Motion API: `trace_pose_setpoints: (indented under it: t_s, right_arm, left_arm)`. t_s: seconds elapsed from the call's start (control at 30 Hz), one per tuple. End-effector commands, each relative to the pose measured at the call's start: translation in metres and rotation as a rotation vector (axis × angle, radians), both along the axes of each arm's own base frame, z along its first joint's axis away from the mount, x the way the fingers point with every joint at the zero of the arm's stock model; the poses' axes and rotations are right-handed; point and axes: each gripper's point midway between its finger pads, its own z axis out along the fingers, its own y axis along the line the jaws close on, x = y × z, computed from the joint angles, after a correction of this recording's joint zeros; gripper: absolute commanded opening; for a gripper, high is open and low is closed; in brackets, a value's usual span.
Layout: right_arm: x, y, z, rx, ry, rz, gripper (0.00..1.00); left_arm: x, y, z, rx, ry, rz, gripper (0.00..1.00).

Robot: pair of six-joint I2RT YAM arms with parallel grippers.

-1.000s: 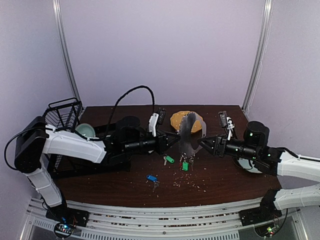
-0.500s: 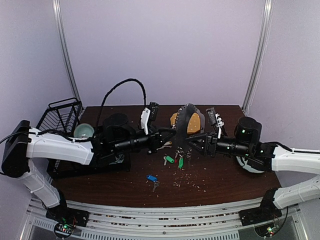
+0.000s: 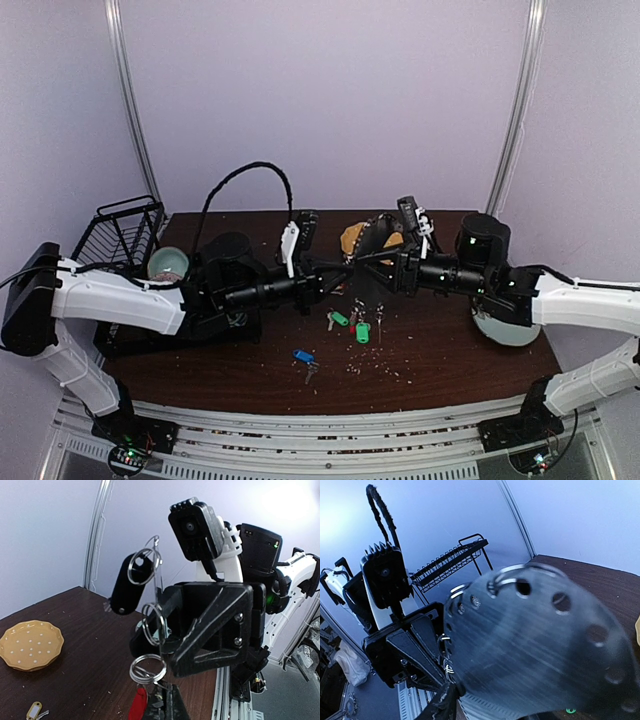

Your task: Put the keys on the keyring

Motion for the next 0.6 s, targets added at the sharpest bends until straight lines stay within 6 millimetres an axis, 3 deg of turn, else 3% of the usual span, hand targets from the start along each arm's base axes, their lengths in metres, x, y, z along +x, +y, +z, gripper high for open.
trace_pose_setpoints:
  t_s: [0.0,0.3,0.4,0.43,0.5,0.57]
  right_arm:
    - [-0.014,0.013,0.016,0.027,-0.041,0.106,0.34]
    - [-0.039,0.012,0.03,0.07,-0.068,0.22,0.0]
    - [-0.044,0.008,0.031,0.027,-0.083,0.231,0.0]
    - [-0.045,0.005,0.031,0.004,-0.093,0.226,0.0]
    - [-0.041,-0.005,0.024,-0.088,-0.112,0.175,0.0]
    - [-0.03,-0.02,0.009,-0.214,-0.104,0.083,0.0]
  left_arm:
    - [-0.014,0.005,0.041,-0.132,-0.102,-0.048,0.0]
    - [-0.018,0.009,0.038,-0.148,-0.101,-0.056,0.0]
    - [-0.024,0.011,0.037,-0.146,-0.11,-0.08,0.0]
    - [-0.027,0.014,0.036,-0.139,-0.123,-0.086,0.03]
    - [-0.031,0.024,0.032,-0.105,-0.161,-0.073,0.38]
    - [-0.027,0.032,0.027,-0.037,-0.187,-0.02,0.53]
